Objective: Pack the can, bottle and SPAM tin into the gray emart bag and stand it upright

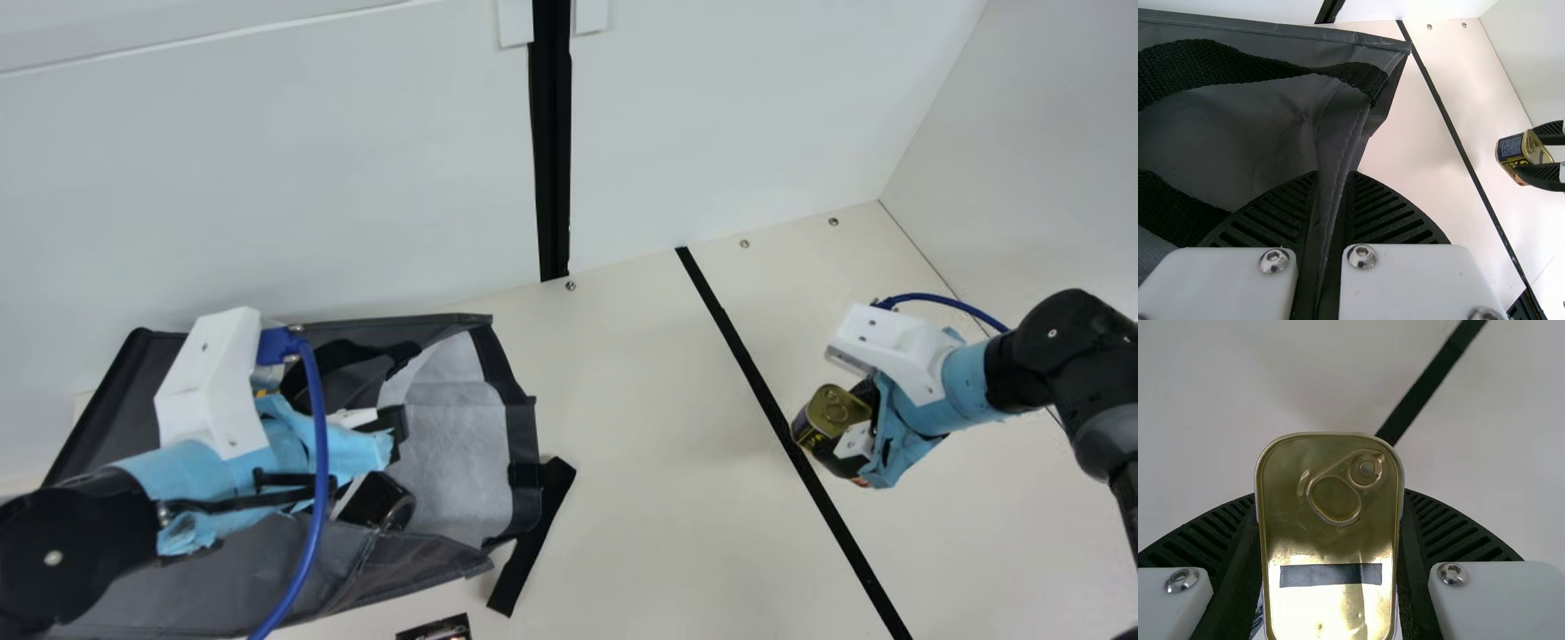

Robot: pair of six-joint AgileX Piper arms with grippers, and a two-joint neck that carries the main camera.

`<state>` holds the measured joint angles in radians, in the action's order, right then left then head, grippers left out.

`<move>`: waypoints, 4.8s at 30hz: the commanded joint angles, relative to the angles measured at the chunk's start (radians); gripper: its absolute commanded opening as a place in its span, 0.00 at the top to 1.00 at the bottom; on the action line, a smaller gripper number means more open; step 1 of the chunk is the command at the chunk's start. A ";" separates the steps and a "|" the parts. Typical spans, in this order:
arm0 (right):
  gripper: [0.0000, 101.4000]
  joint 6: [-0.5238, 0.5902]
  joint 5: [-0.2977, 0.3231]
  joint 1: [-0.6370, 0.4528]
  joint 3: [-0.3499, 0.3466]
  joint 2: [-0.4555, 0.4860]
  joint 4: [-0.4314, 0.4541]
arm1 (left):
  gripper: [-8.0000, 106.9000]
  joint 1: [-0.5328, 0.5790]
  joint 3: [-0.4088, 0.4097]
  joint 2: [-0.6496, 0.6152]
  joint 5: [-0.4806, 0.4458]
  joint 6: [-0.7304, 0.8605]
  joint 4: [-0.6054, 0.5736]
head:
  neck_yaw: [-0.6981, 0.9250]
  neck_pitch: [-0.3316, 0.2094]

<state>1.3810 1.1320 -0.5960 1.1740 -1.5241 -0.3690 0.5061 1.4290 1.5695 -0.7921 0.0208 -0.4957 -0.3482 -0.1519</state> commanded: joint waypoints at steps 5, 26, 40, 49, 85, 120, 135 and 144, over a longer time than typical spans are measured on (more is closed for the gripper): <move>1.00 0.030 0.017 0.064 -0.036 0.040 0.002 | 1.00 0.000 0.000 0.000 0.000 0.000 0.000 | -0.001 -0.023; 1.00 0.074 0.054 0.265 -0.185 0.183 -0.024 | 1.00 0.000 0.000 0.000 0.000 0.000 0.000 | -0.001 -0.023; 1.00 0.144 0.069 0.277 -0.250 0.220 -0.190 | 1.00 0.000 0.000 0.000 0.000 0.000 0.000 | -0.001 -0.023; 1.00 0.263 0.088 0.234 -0.313 0.211 -0.425 | 1.00 0.000 0.000 0.000 0.000 0.000 0.000 | -0.001 -0.023; 1.00 0.401 0.036 0.360 -0.422 0.188 -0.907 | 1.00 0.000 0.000 0.000 0.000 0.000 0.000 | -0.001 -0.023; 1.00 0.460 -0.199 0.737 -0.192 -0.138 -1.078 | 1.00 0.000 0.000 0.000 0.000 0.000 0.000 | -0.001 -0.023; 1.00 0.473 -0.250 0.834 -0.066 -0.263 -1.120 | 1.00 0.000 0.000 0.000 0.000 0.000 0.000 | -0.001 -0.023; 1.00 0.481 -0.277 0.876 -0.029 -0.301 -1.141 | 1.00 0.000 0.000 0.000 0.000 0.000 0.000 | -0.001 -0.023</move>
<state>1.8617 0.8550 0.2776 1.1425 -1.8246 -1.5084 0.5061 1.4290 1.5695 -0.7921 0.0208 -0.4957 -0.3482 -0.1519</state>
